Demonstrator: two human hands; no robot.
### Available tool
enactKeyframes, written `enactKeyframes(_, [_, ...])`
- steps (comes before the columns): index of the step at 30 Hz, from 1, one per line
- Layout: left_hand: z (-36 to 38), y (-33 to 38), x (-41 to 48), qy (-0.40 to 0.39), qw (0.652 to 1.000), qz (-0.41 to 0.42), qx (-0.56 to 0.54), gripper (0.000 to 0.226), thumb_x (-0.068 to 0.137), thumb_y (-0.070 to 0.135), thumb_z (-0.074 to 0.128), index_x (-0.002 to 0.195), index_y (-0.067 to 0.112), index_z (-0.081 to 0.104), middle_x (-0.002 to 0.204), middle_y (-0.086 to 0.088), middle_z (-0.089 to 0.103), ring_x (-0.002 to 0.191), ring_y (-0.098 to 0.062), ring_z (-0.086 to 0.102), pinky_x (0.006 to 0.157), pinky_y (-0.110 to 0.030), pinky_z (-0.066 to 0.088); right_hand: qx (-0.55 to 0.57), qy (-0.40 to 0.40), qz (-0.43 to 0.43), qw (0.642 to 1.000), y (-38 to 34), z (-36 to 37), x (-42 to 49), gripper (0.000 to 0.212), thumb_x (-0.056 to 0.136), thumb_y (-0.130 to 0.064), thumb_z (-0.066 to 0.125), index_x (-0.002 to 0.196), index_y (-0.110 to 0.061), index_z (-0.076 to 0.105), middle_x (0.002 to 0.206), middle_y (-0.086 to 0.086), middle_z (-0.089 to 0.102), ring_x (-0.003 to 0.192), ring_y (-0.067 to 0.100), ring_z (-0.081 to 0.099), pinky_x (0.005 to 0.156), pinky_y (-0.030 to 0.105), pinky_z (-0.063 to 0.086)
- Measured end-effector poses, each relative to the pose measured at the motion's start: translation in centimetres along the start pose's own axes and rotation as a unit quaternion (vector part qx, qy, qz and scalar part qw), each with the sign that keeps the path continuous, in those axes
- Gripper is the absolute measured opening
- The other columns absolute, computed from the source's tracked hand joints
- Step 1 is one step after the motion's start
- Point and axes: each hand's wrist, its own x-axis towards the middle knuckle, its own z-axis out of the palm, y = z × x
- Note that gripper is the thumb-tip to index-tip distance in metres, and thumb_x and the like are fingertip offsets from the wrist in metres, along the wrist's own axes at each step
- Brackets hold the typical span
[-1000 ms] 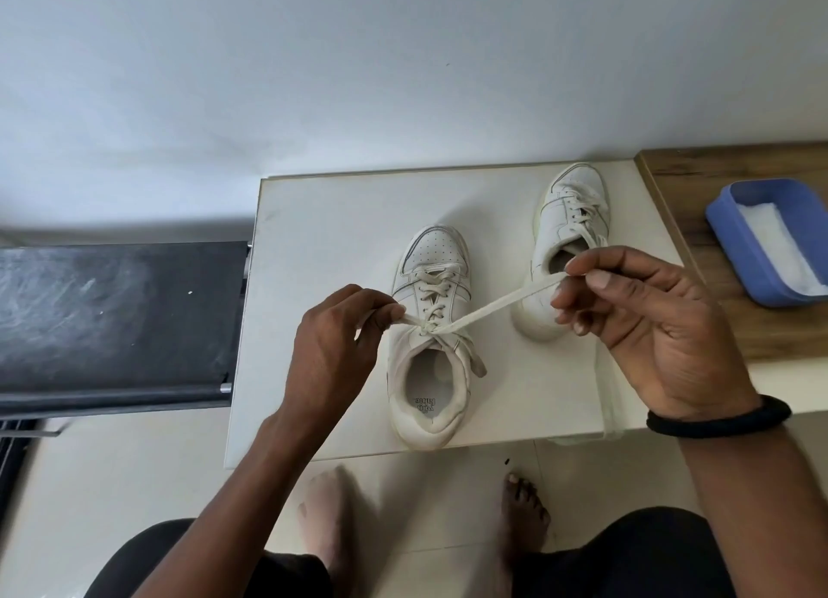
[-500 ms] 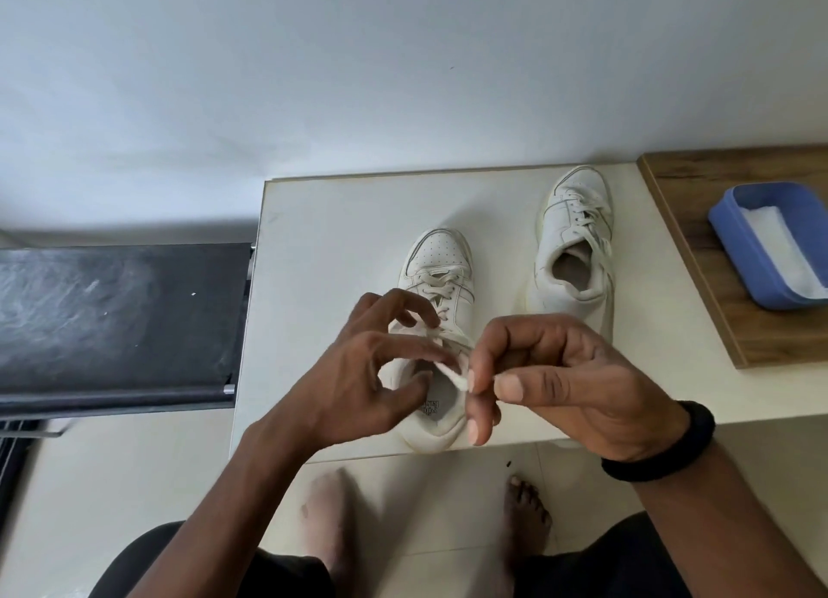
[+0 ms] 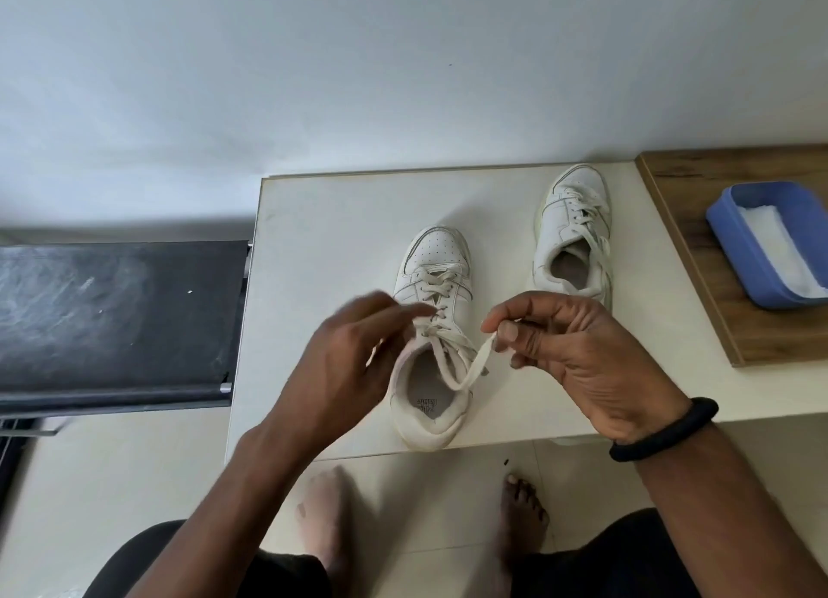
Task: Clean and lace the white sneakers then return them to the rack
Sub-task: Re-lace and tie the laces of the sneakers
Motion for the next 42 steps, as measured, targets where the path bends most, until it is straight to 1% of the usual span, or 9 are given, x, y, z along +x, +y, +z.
enactKeyframes(3, [1.0,-0.7,0.6,0.017,0.999,-0.014,0.027,0.025,0.096,0.026,0.067,0.120,0.025,0.071,0.119,0.008,0.064,0.110,-0.014,0.059,0.093,-0.024,0.046,0.017,0.012,-0.021,1.000,-0.3,0.7,0.0,0.015,0.086,-0.013,0.062,0.095,-0.004,0.069,0.091,0.016,0.076,0.091,0.030,0.072,0.092,0.051,0.054])
enactKeyframes(6, [1.7,-1.0,0.8,-0.002,1.000,-0.018,-0.013,0.019,0.094,0.028,0.069,0.111,0.024,0.074,0.110,0.010,0.067,0.102,-0.011,0.063,0.084,-0.017,0.045,-0.081,0.050,-0.041,0.995,0.6,2.0,0.4,0.015,0.095,-0.006,0.062,0.108,-0.010,0.066,0.072,0.014,0.073,0.073,0.036,0.070,0.088,0.058,0.054])
enactKeyframes(12, [2.7,-1.4,0.9,0.078,0.996,-0.040,0.014,0.010,0.091,0.026,0.069,0.094,0.019,0.075,0.088,0.006,0.067,0.083,-0.018,0.064,0.071,-0.040,0.052,-0.288,0.113,-0.081,0.948,2.1,4.0,0.5,0.014,0.085,-0.019,0.078,0.076,-0.022,0.068,0.061,-0.006,0.071,0.056,0.010,0.068,0.065,0.035,0.060])
enactKeyframes(16, [3.2,-0.6,0.8,0.109,0.991,-0.071,0.013,0.012,0.091,0.026,0.068,0.089,0.018,0.076,0.083,0.006,0.066,0.079,-0.018,0.063,0.066,-0.039,0.051,-0.305,0.124,-0.086,0.940,2.3,4.5,0.4,0.013,0.087,-0.011,0.074,0.086,-0.023,0.078,0.069,-0.012,0.074,0.063,0.002,0.070,0.071,0.026,0.061])
enactKeyframes(22, [3.4,0.0,1.0,0.108,0.980,-0.163,-0.033,0.011,0.089,0.030,0.071,0.081,0.022,0.074,0.080,0.010,0.065,0.078,-0.006,0.062,0.069,-0.032,0.053,-0.353,0.167,-0.104,0.915,2.3,4.7,0.5,0.010,0.083,-0.023,0.080,0.077,-0.023,0.072,0.062,-0.010,0.071,0.058,0.006,0.069,0.065,0.034,0.061])
enactKeyframes(26, [2.5,0.3,1.1,0.078,0.955,-0.260,-0.118,0.014,0.085,0.036,0.076,0.077,0.025,0.077,0.077,0.009,0.070,0.076,-0.002,0.064,0.064,-0.016,0.049,-0.346,0.191,-0.145,0.907,2.3,4.7,0.9,0.009,0.082,-0.026,0.082,0.076,-0.022,0.076,0.064,-0.013,0.071,0.058,0.005,0.068,0.061,0.034,0.061])
enactKeyframes(30, [1.9,0.4,1.1,0.049,0.920,-0.327,-0.212,0.017,0.084,0.041,0.077,0.077,0.026,0.080,0.072,0.000,0.075,0.063,-0.009,0.061,0.061,-0.026,0.044,-0.307,0.181,-0.129,0.926,2.6,4.9,0.9,0.012,0.086,-0.009,0.076,0.090,-0.020,0.080,0.074,-0.010,0.076,0.067,0.004,0.072,0.070,0.034,0.063])
enactKeyframes(39, [1.7,0.6,1.2,0.038,0.903,-0.347,-0.249,0.019,0.084,0.042,0.076,0.078,0.025,0.080,0.070,-0.010,0.073,0.056,-0.011,0.047,0.050,-0.024,0.035,-0.485,0.213,-0.193,0.826,2.3,6.2,1.8,0.005,0.080,-0.018,0.070,0.079,-0.023,0.068,0.074,-0.008,0.071,0.067,0.019,0.068,0.056,0.037,0.057])
enactKeyframes(42, [1.7,0.7,1.1,0.035,0.899,-0.350,-0.261,0.020,0.085,0.039,0.076,0.077,0.021,0.080,0.057,0.003,0.066,0.047,-0.003,0.042,0.045,-0.013,0.032,-0.502,0.210,-0.200,0.815,2.4,6.4,1.8,0.006,0.081,-0.019,0.066,0.080,-0.022,0.062,0.077,-0.007,0.067,0.067,0.020,0.066,0.056,0.037,0.056])
